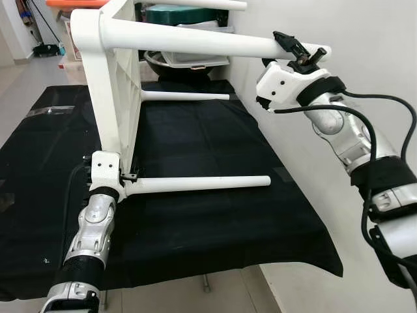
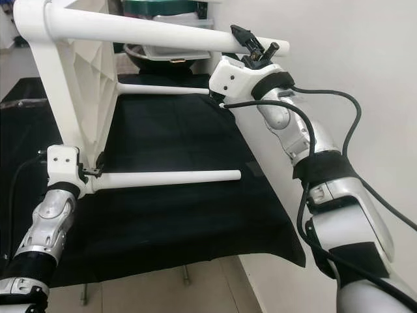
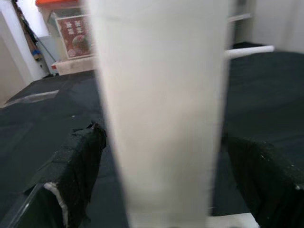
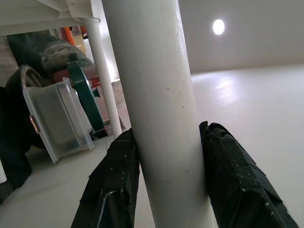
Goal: Building children table
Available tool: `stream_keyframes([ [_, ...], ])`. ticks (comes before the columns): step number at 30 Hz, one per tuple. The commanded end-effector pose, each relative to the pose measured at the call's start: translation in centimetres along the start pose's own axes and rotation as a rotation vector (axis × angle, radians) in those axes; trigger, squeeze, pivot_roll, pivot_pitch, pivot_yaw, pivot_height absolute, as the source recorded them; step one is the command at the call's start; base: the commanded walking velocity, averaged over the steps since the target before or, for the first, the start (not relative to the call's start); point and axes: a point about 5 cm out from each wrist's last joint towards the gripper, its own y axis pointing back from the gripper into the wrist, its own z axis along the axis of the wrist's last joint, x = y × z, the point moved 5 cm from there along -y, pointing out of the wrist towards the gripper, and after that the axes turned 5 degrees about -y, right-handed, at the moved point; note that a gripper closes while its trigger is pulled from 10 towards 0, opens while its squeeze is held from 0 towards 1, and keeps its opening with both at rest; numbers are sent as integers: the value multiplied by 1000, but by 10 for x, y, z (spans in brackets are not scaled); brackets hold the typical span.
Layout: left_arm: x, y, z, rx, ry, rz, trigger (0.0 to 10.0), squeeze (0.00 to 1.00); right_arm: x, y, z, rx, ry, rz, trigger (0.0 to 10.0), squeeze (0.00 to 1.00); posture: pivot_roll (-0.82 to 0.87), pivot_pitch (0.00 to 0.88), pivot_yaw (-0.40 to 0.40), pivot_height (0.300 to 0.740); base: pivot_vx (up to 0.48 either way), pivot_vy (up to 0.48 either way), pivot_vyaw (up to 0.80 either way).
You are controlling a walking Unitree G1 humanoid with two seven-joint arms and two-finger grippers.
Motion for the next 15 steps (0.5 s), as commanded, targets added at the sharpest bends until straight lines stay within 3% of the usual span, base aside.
stream_keyframes([
  [1,3,-3,1,-7,-9,2,10000,0,0,0,-3,9,-53,-7,0,67,32,0,-44,740,0,0,0],
  [5,18,-6,1,-2,-46,17,10000,0,-8,-3,-2,1,-62,-23,0,94,33,0,-44,740,0,0,0],
  [6,26,-8,0,3,-67,28,10000,0,-12,-5,0,-7,-65,-31,0,153,33,0,-44,740,0,0,0],
  [9,34,-8,0,6,-86,38,10000,0,-15,-6,2,-13,-74,-38,0,196,34,0,-43,740,0,0,0],
  [11,46,-10,7,-14,-112,50,10000,0,-20,-10,-1,19,-180,-57,0,263,39,0,-45,740,0,0,0],
  [15,52,-12,17,-44,-127,56,10000,0,-22,-12,-7,58,-284,-72,0,267,43,0,-46,740,0,0,0],
])
